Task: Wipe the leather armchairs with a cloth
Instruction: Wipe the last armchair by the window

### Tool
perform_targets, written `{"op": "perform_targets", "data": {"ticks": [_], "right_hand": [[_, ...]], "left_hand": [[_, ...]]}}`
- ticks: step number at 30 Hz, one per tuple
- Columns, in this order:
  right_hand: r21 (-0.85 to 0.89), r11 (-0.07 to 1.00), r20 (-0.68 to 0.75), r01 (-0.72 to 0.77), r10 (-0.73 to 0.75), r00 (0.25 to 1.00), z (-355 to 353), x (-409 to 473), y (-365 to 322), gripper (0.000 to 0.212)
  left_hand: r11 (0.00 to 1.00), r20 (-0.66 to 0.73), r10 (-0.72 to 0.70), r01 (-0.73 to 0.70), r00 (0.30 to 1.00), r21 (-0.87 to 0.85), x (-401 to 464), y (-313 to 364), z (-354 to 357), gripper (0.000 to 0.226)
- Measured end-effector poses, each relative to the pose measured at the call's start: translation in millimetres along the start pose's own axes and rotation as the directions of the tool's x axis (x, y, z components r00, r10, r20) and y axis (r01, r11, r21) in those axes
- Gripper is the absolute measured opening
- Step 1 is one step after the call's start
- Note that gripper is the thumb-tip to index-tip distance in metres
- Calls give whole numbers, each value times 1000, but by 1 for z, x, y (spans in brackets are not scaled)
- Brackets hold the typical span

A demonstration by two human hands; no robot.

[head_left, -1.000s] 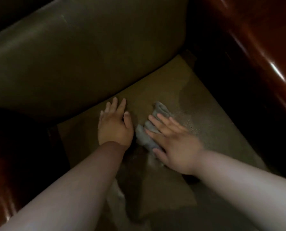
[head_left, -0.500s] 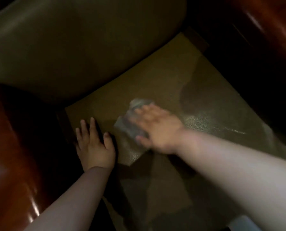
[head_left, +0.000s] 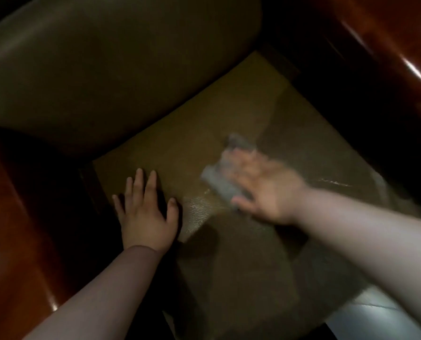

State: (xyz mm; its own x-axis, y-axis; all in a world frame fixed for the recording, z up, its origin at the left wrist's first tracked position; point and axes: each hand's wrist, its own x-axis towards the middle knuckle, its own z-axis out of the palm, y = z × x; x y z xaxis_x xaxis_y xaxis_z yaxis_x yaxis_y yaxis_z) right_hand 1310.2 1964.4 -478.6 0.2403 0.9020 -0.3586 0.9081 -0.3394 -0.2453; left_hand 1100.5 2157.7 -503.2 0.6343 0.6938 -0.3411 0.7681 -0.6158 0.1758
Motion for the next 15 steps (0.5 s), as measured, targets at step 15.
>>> {"op": "perform_targets", "data": {"ticks": [15], "right_hand": [[174,901,-94,-396,416,904,10,-59,123,74]], "left_hand": [[992,-88,62,-51,994,114,7,140,40,82]]}}
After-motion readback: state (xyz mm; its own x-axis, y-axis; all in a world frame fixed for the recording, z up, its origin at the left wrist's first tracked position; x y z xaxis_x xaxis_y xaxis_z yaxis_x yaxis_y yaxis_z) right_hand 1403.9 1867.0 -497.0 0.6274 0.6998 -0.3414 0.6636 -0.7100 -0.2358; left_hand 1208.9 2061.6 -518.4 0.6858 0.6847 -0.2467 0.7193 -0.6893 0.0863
